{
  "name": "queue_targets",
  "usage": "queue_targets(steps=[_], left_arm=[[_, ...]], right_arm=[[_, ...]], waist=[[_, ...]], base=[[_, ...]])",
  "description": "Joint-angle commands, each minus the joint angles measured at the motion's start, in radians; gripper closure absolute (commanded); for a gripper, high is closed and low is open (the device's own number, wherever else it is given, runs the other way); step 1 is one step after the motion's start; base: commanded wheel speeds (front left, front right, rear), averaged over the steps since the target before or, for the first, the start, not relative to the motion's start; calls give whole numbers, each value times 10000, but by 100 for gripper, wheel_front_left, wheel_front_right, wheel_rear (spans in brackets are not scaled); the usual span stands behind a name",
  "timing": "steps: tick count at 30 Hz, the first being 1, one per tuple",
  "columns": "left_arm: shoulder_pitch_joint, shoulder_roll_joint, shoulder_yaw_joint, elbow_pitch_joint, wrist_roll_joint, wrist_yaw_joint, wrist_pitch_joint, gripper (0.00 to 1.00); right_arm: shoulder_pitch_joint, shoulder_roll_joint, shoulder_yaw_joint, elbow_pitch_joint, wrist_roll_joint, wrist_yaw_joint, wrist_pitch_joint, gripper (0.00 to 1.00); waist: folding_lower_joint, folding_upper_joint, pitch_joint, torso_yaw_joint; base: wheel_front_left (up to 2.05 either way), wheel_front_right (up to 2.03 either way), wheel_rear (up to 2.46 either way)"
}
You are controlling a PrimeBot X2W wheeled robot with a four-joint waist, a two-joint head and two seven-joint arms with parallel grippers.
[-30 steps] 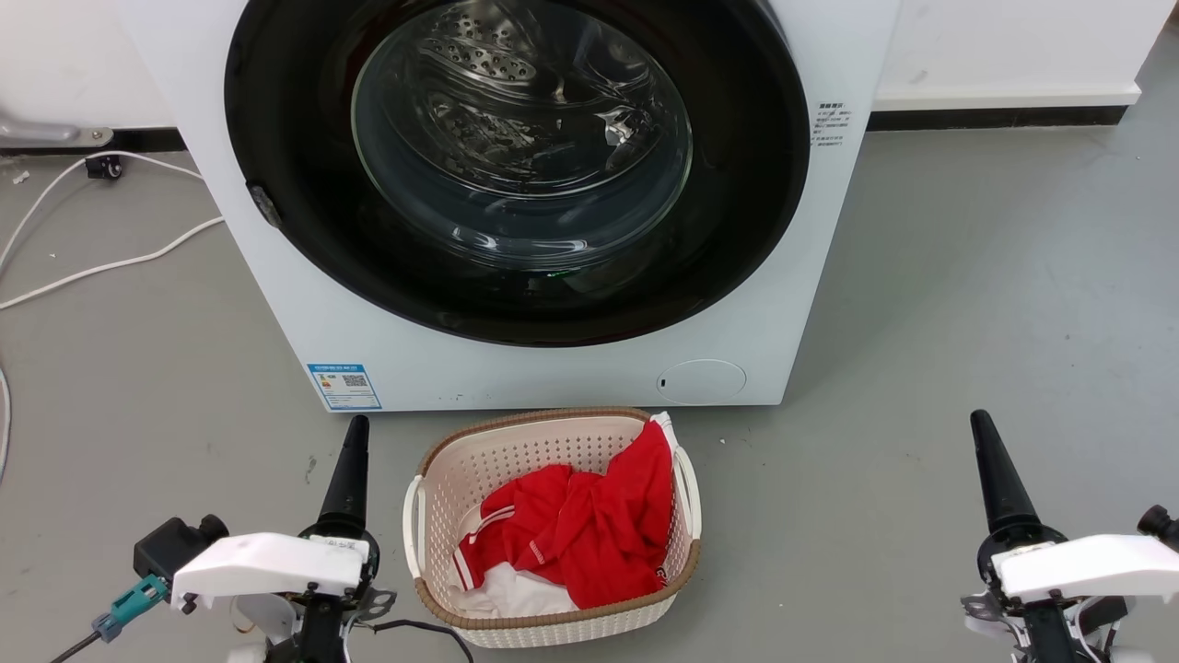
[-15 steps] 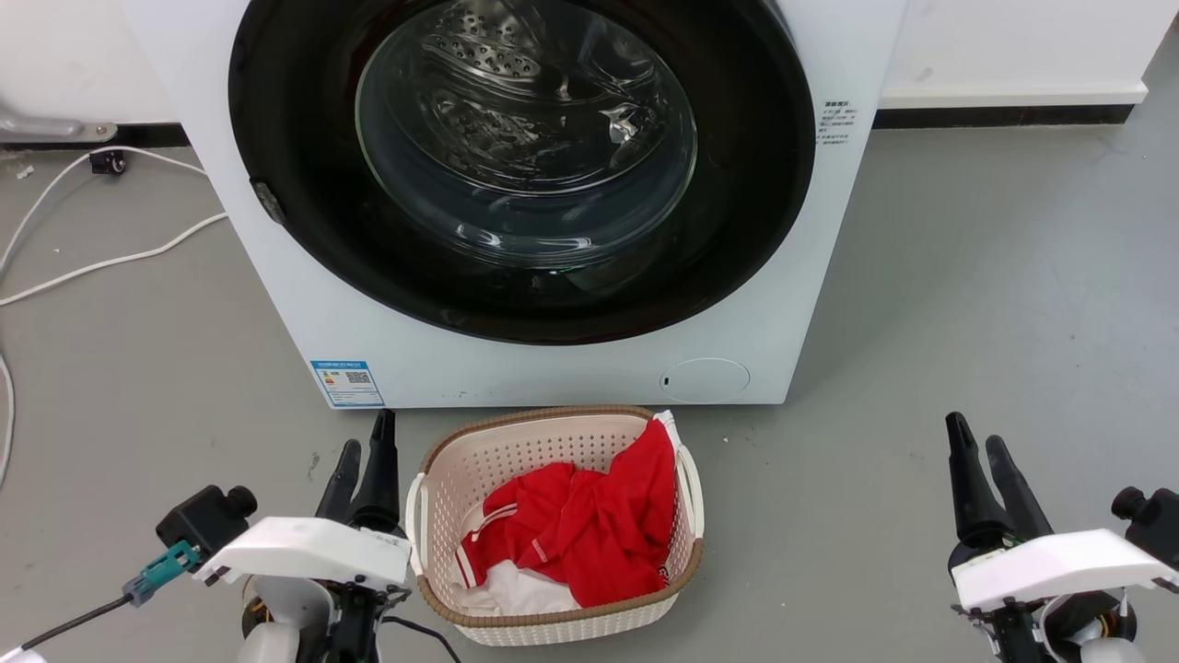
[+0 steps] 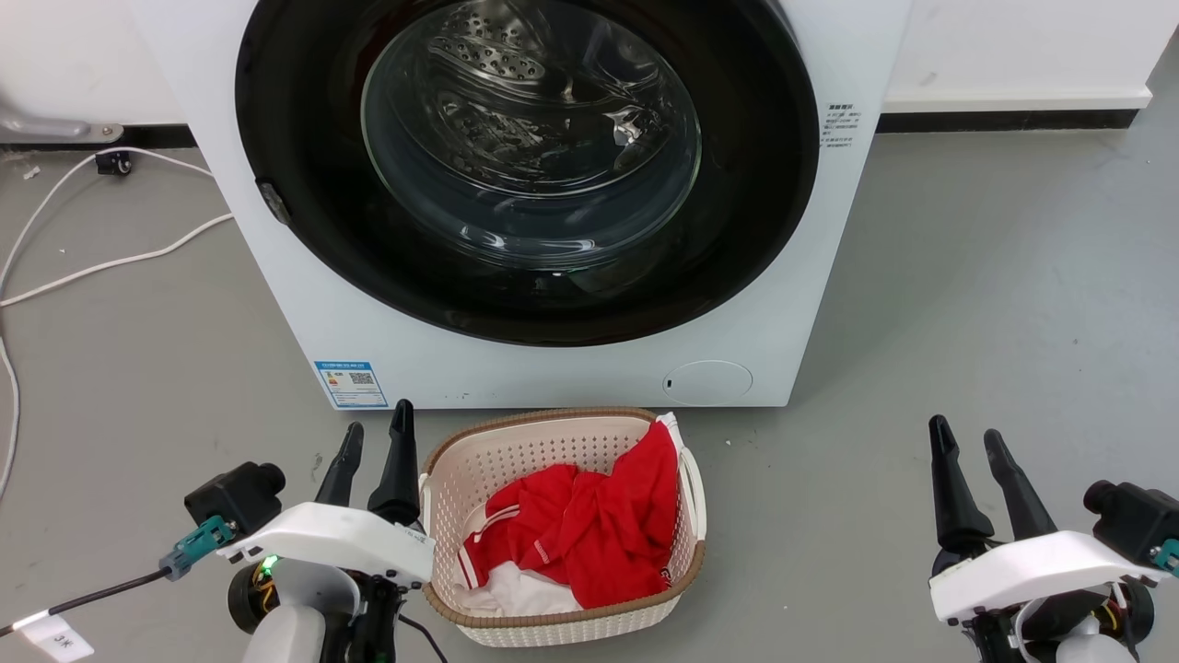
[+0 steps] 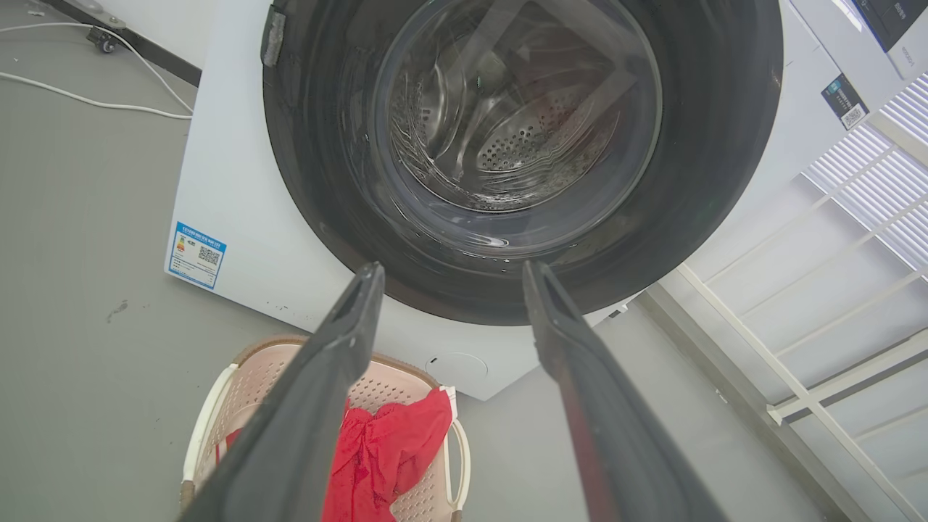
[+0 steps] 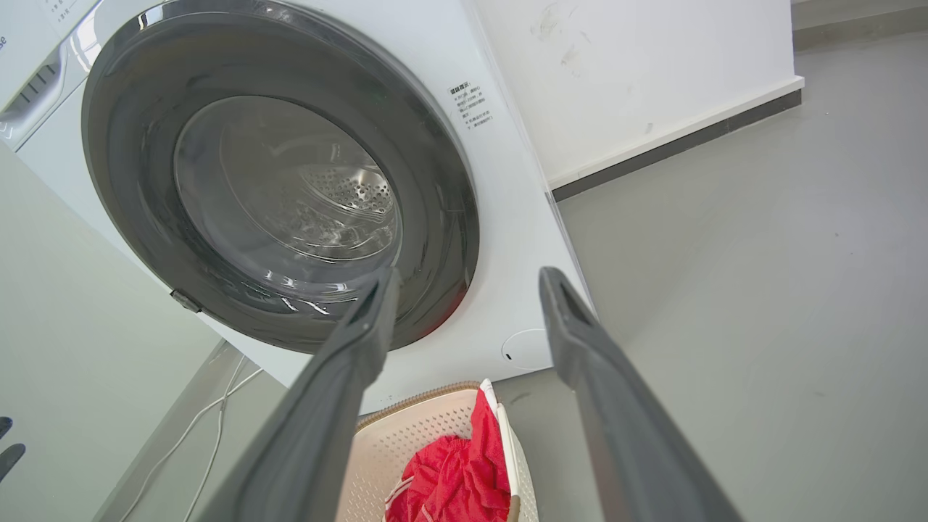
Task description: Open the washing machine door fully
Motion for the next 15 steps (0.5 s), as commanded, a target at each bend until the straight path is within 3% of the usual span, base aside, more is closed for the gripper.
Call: queue_targets(steps=[1,15], left_arm=[[-235,66,-47,-54,315,35,-100,0],[-425,141,-152,-42,2010,153,-476,0]], right_arm=[[-183,-5,19,-82,-336,-1,-82,0],[-206,49,-57,102,-2233,-1,-472,0]], waist=[[0,0,-7,3],[0,0,2,41]], base=[[0,0,0],[0,0,0]])
